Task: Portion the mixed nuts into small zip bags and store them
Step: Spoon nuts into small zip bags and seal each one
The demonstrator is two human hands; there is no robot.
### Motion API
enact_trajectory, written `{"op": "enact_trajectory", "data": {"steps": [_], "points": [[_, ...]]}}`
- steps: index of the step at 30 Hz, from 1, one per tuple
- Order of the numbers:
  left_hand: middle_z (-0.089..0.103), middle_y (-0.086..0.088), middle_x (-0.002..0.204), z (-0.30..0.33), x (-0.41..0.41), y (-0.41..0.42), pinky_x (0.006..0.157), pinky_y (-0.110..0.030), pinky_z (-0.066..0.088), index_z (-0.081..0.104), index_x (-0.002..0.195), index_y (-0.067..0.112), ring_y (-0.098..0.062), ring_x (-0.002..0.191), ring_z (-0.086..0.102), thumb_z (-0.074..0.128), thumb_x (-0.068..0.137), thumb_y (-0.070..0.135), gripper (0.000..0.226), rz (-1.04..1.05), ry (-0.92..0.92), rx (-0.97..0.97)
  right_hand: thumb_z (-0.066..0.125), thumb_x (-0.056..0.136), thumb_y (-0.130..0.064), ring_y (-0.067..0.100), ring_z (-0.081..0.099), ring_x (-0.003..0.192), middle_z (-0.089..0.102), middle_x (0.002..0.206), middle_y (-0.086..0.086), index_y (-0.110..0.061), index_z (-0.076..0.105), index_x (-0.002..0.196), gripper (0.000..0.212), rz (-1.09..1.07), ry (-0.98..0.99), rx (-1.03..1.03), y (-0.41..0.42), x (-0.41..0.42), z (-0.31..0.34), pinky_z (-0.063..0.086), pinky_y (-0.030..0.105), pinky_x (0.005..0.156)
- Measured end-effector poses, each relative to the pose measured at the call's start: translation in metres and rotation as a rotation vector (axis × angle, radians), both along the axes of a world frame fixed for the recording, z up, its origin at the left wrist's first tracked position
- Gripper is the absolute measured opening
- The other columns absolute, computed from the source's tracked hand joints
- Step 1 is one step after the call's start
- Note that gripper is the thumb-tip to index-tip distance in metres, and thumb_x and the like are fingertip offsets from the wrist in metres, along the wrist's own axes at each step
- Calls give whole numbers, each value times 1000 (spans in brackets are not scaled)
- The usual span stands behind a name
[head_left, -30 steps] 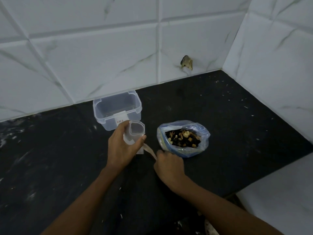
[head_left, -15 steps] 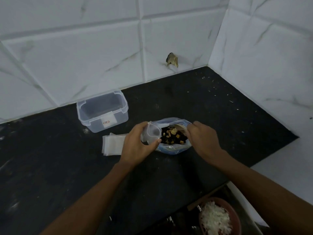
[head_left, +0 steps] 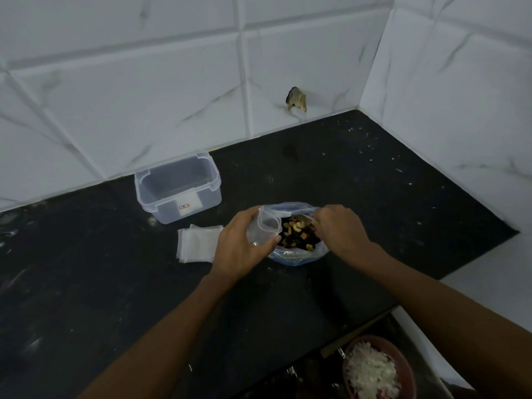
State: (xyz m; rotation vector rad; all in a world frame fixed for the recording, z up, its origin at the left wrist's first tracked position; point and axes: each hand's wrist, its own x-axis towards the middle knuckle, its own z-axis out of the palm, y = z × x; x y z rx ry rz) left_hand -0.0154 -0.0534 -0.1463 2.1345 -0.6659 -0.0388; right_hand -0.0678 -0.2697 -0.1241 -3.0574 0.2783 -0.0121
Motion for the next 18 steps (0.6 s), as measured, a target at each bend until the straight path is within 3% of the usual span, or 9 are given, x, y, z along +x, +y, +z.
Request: {"op": "enact_trajectory", "data": {"steps": [6,10,14,18], "points": [[57,5,128,-4,2,3,94,-36,54,49,133,23,-6,114,55,78,77,41,66,-9,16,-8,56,93,-15,18,62,66,65,77,6,-11,65,83,14,-45,-2,133,-6,-3,6,51,29,59],[57,4,128,-7,2,4,93,-39,55,49,134,21,-8,114,56,71,74,53,72,-20,23,-16,53,94,-16,18,63,64,66,74,6,-9,66,82,19,-58,8,193,2,-1,7,57,35,63],[56,4,128,-9,1,6,92,-39,55,49,134,21,-6,114,56,70,73,56,74,-25,34,-22,54,93,-17,19,62,63,64,72,6,-10,64,82,17,-97,42,218,0,-1,13,56,36,62],[56,9,125,-9,-1,9,90,-35,56,49,132,24,-3,111,56,75,75,46,67,-12,46,-32,56,92,-21,15,60,59,58,66,2,-14,58,77,17,-102,100,227,4,-10,14,54,31,57]]}}
